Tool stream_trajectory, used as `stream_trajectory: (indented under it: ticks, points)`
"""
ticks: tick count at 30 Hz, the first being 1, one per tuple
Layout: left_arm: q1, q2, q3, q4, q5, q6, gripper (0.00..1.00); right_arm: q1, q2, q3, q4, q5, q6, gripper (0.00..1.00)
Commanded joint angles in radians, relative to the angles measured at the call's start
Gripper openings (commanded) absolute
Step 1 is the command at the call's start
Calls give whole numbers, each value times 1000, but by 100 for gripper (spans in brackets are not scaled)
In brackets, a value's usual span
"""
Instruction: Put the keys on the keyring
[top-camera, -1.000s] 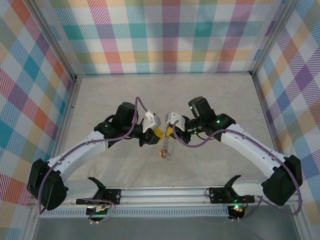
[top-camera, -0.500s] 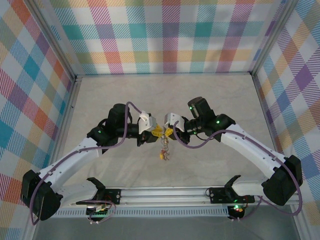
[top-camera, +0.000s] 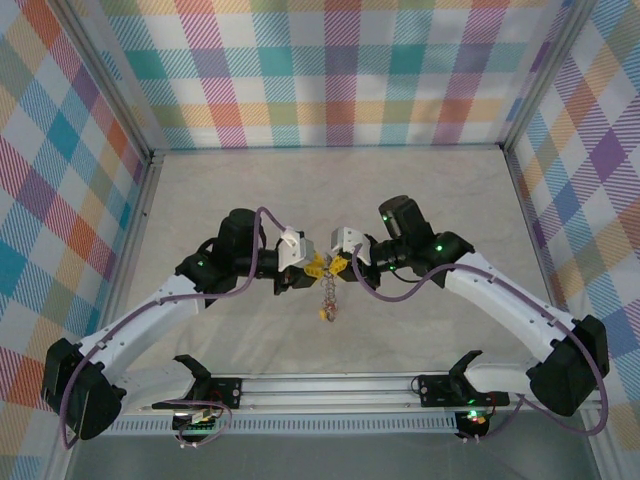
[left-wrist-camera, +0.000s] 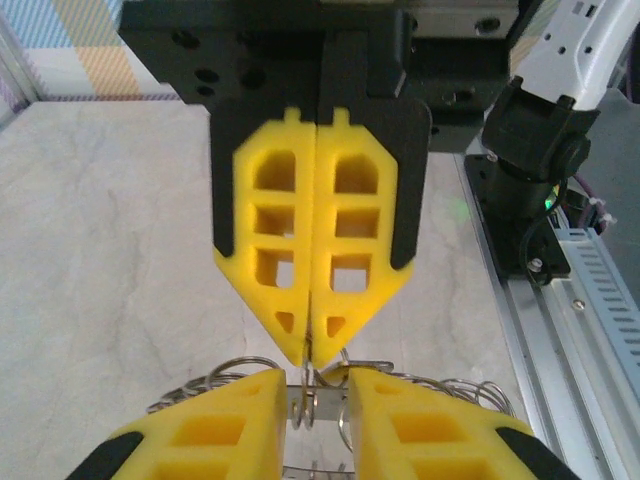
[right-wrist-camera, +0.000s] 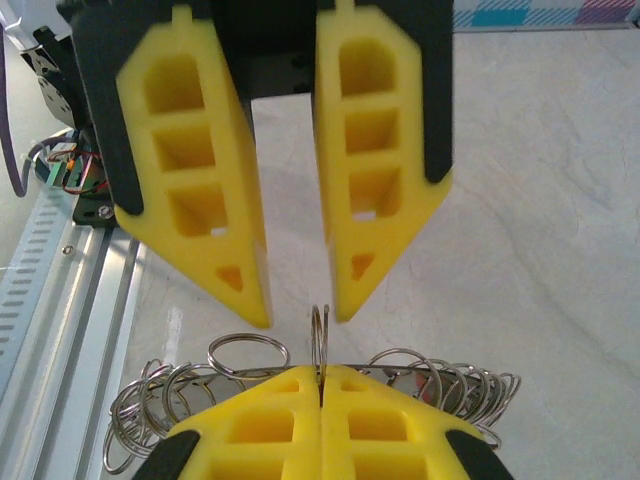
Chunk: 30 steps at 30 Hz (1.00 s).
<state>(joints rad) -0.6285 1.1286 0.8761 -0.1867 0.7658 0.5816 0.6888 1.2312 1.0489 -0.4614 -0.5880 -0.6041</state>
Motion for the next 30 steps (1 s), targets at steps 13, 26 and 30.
stream_trajectory:
  ticks: [13,26,30]
  points:
    - [-20,17,46,-14,74,9,0,5,-38,-9,67,-45,24,0]
    - [-20,-4,-42,245,94,-158,0,-22,-122,-105,145,-56,108,19]
    - [-20,-5,-48,269,98,-157,0,-38,-141,-118,146,-57,119,21]
